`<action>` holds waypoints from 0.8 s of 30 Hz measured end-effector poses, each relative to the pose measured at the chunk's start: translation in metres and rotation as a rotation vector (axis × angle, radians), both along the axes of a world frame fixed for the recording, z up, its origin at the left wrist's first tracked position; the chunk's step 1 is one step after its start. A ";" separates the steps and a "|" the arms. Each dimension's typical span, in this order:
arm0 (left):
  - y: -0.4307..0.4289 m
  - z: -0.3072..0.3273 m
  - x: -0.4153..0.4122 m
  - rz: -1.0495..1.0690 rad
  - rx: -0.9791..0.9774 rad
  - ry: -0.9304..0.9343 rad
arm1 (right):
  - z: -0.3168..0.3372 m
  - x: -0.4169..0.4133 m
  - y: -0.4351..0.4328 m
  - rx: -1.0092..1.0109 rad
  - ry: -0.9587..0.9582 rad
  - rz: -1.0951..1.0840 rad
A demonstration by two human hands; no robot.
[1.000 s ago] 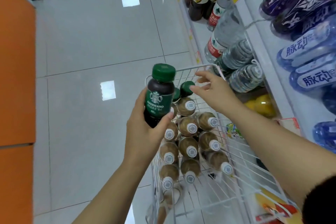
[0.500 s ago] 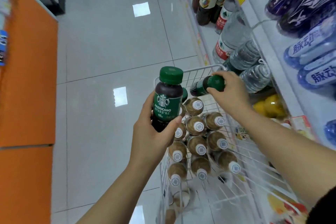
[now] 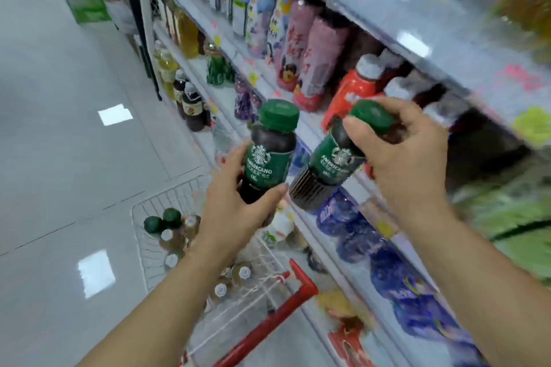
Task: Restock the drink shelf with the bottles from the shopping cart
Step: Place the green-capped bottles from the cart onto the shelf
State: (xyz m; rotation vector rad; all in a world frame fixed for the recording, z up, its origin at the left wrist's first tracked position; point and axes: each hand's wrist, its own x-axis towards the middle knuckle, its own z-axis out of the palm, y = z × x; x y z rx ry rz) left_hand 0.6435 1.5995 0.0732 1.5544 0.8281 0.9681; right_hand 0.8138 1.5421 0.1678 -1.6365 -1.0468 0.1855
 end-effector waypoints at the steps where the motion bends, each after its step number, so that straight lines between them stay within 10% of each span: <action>1: -0.010 0.016 0.012 -0.047 0.026 -0.021 | 0.019 0.008 -0.018 0.030 -0.005 -0.026; 12: -0.151 0.181 0.135 -0.455 0.373 -0.329 | 0.172 0.043 -0.231 0.302 -0.239 -0.276; 24: -0.271 0.238 0.227 -0.861 0.421 -0.363 | 0.192 0.084 -0.369 0.275 -0.386 -0.686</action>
